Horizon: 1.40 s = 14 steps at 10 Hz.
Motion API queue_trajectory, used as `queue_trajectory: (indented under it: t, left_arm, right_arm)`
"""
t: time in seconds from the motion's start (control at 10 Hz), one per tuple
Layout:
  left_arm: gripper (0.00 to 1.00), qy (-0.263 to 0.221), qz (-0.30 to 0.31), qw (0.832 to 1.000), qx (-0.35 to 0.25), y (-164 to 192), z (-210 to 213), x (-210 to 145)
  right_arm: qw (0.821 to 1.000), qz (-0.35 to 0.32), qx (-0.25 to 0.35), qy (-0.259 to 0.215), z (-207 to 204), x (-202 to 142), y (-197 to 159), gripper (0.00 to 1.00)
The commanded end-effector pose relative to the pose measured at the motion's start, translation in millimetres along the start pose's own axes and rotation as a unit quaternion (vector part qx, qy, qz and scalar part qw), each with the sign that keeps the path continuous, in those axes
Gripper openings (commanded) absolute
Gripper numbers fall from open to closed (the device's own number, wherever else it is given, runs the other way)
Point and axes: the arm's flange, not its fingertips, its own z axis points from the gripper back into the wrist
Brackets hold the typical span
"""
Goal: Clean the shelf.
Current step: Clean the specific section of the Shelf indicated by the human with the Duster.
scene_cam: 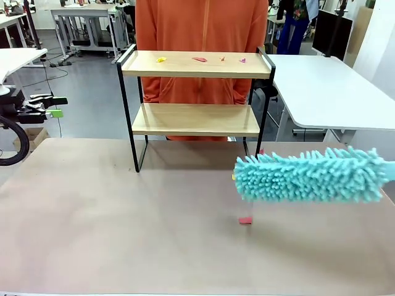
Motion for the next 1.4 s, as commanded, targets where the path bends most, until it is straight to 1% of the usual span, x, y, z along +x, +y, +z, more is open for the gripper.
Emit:
queue_trajectory:
  t: [0.0,0.1,0.2,0.3,1.3]
  left_arm:
    - [1.0,0.0,-0.006,1.0,0.004,-1.9,-0.6,3.3]
    - [1.0,0.0,-0.006,1.0,0.004,-1.9,-0.6,3.3]
    - [1.0,0.0,-0.006,1.0,0.004,-1.9,-0.6,3.3]
    - [1.0,0.0,-0.006,1.0,0.004,-1.9,-0.6,3.3]
    - [1.0,0.0,-0.006,1.0,0.004,-1.9,-0.6,3.3]
  right_arm:
    - [0.997,0.056,-0.007,0.046,16.7,-6.6,2.8,0.13]
    - [0.996,0.05,-0.024,0.072,16.9,-6.2,7.1,0.13]
    - [0.996,0.045,-0.018,0.069,15.2,-1.1,3.6,0.13]
    - [0.998,0.036,-0.002,0.043,9.5,-6.5,9.3,0.13]
    - [0.998,0.036,-0.002,0.043,9.5,-6.5,9.3,0.13]
